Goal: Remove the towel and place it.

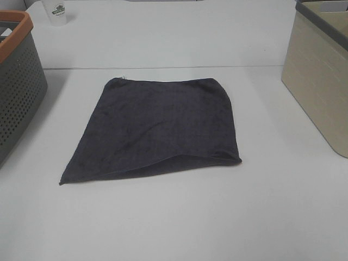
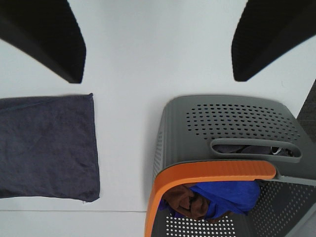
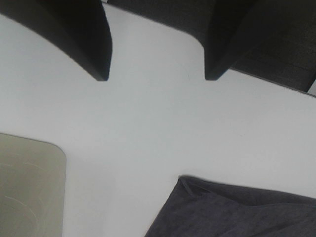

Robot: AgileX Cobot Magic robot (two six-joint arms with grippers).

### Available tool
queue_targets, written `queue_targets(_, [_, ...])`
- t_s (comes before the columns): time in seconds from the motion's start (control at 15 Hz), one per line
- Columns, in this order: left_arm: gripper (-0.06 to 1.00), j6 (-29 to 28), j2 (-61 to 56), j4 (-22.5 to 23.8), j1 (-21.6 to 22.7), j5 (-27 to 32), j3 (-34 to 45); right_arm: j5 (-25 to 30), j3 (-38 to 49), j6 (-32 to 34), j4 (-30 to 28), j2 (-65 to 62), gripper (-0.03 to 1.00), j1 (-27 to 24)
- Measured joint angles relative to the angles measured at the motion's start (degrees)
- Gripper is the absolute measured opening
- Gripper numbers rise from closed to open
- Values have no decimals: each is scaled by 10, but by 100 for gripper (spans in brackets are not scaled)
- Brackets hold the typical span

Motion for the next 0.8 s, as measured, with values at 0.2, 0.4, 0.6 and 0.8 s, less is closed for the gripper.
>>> queue_targets(0.2, [76, 12, -1, -9, 0, -1, 0, -23, 12, -3, 9, -30, 57, 0])
queue_targets(0.4, [76, 15, -1, -11, 0, -1, 0, -29, 17, -23, 14, -67, 57, 0])
queue_targets(0.6, [76, 15, -1, -11, 0, -1, 0, -30, 17, -31, 15, -95, 57, 0])
queue_targets(0.8, [76, 15, -1, -11, 0, -1, 3, -30, 17, -32, 17, -95, 57, 0])
